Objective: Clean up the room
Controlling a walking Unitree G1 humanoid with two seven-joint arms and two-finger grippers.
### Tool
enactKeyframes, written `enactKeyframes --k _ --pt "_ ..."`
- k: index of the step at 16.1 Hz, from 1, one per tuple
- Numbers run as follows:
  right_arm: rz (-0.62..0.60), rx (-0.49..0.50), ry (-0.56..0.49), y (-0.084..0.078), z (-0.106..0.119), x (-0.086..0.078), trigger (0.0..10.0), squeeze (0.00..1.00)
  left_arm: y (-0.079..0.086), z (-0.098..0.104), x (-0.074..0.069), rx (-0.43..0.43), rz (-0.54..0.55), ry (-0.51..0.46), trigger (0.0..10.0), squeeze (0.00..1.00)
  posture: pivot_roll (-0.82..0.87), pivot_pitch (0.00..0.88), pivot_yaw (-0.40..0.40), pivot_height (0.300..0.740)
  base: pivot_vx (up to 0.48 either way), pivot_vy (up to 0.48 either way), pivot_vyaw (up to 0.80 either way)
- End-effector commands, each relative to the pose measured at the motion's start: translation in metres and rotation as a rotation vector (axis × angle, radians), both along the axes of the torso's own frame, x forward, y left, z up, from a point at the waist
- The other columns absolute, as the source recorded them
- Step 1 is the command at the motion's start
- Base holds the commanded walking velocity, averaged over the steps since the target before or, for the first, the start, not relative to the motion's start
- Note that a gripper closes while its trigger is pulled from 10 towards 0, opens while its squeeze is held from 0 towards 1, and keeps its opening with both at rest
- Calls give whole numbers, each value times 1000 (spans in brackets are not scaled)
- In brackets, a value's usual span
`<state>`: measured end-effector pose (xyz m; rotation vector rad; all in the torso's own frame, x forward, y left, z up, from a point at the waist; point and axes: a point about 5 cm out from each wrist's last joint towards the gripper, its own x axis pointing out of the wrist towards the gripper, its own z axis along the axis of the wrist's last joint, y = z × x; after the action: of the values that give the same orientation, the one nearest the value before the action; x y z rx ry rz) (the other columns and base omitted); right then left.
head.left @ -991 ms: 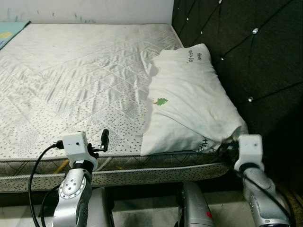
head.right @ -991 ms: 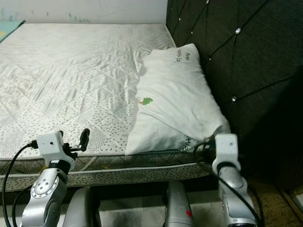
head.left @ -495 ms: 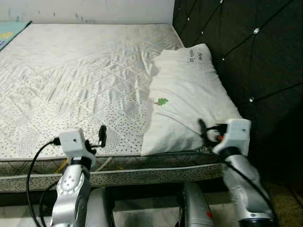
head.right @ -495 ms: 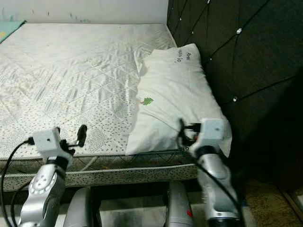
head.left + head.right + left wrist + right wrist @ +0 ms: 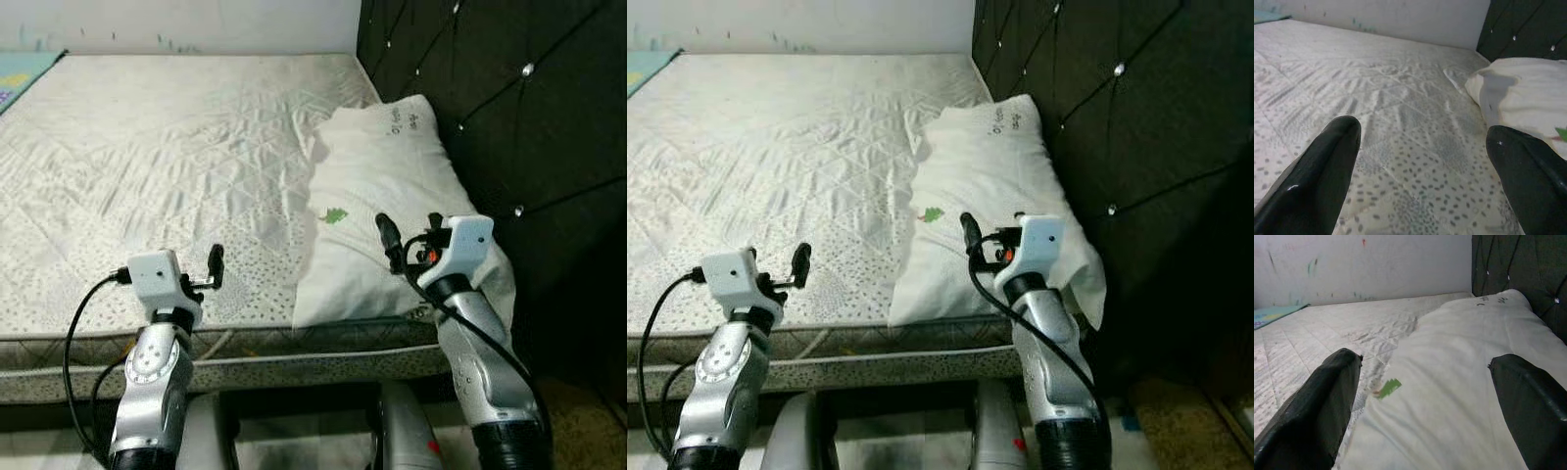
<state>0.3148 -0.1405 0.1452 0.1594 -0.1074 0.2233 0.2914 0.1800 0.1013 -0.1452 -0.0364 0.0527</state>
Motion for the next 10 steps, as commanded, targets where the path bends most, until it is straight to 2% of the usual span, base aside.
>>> enactKeyframes --k 1,6,10 --pt "8 13 -37 2 10 5 10000 0 1 4 5 5 4 -17 10000 0 -79 0 20 615 0 0 0" --pt "20 38 -79 10 18 14 10000 0 3 11 16 6 11 -51 10000 0 -84 0 42 679 0 0 0" --pt "-10 45 -88 8 17 16 10000 0 8 16 20 32 1 -65 10000 0 -82 0 73 715 0 0 0"
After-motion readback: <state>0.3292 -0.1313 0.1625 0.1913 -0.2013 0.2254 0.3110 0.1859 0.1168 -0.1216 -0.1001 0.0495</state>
